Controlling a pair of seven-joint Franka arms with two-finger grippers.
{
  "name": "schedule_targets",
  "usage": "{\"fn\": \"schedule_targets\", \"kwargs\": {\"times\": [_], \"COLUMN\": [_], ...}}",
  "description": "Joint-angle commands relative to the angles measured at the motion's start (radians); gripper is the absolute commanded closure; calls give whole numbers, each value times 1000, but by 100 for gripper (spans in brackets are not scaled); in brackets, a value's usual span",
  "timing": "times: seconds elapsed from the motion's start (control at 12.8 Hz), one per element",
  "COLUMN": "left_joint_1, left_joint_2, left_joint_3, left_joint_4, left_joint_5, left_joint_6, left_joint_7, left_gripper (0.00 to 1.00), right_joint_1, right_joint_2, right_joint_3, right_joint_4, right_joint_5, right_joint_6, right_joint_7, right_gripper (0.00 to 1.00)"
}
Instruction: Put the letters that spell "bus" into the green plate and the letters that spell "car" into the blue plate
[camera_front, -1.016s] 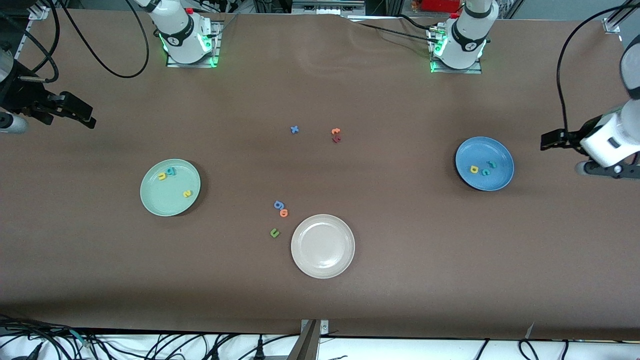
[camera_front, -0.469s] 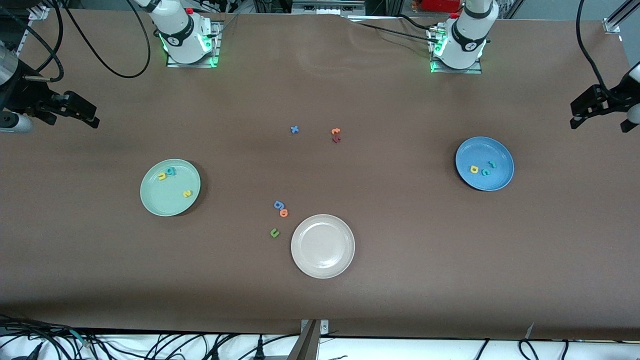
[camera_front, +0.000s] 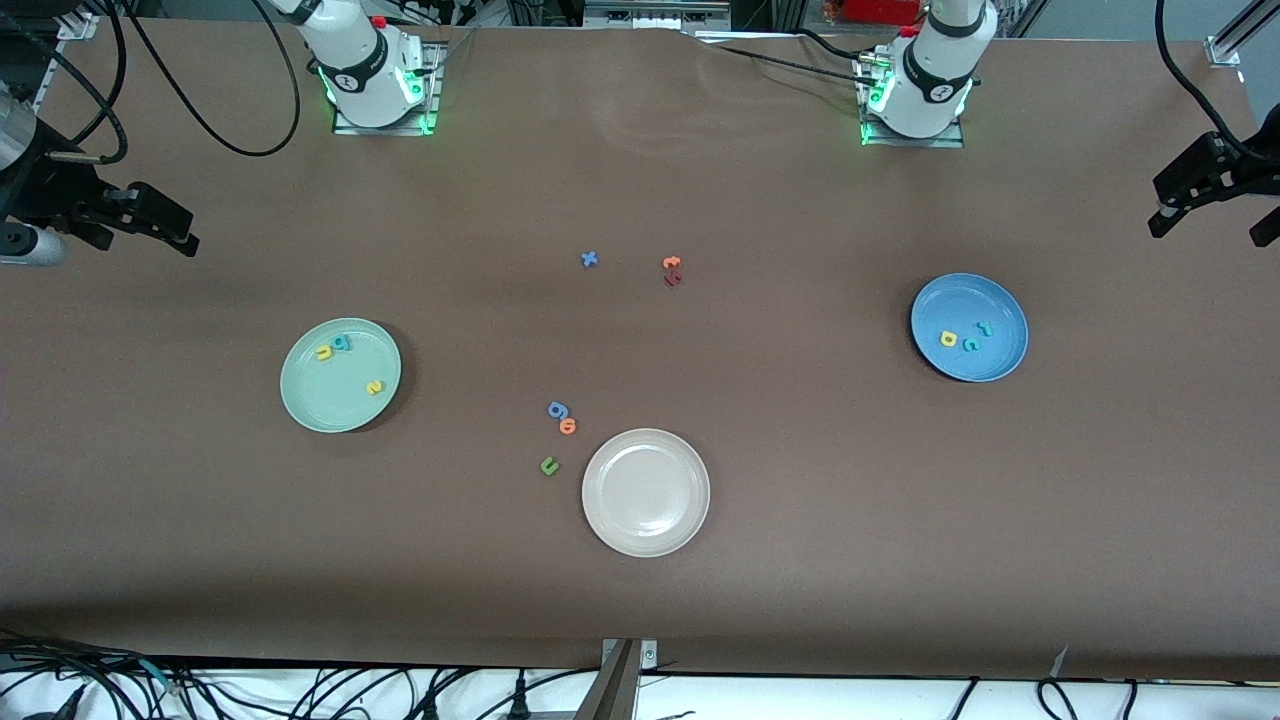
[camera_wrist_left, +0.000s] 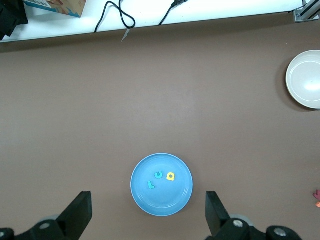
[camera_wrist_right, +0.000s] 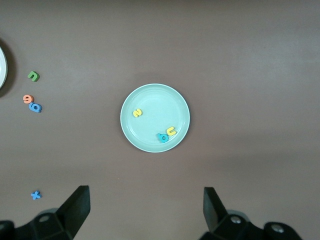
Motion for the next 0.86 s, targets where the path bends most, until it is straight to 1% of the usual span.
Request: {"fn": "schedule_targets", "kwargs": {"times": [0.0, 0.31, 0.78], "left_joint_1": [7, 0, 3], "left_joint_2": [-20, -16, 0], "left_joint_3": [12, 9, 0], "left_joint_4": [-10, -8, 16], "left_joint_5": [-22, -22, -17], "left_joint_6": [-15, -49, -49], "left_joint_7": [6, 11, 18], "left_gripper": [0, 0, 0], "right_joint_1": [0, -2, -2], "right_joint_2": [2, 7, 9], "right_joint_3": [2, 2, 2], "right_joint_4": [16, 20, 22], "right_joint_5": [-2, 1, -4], "right_joint_6": [-5, -2, -2], "right_joint_7": [-1, -2, -5], "right_gripper": [0, 0, 0]}}
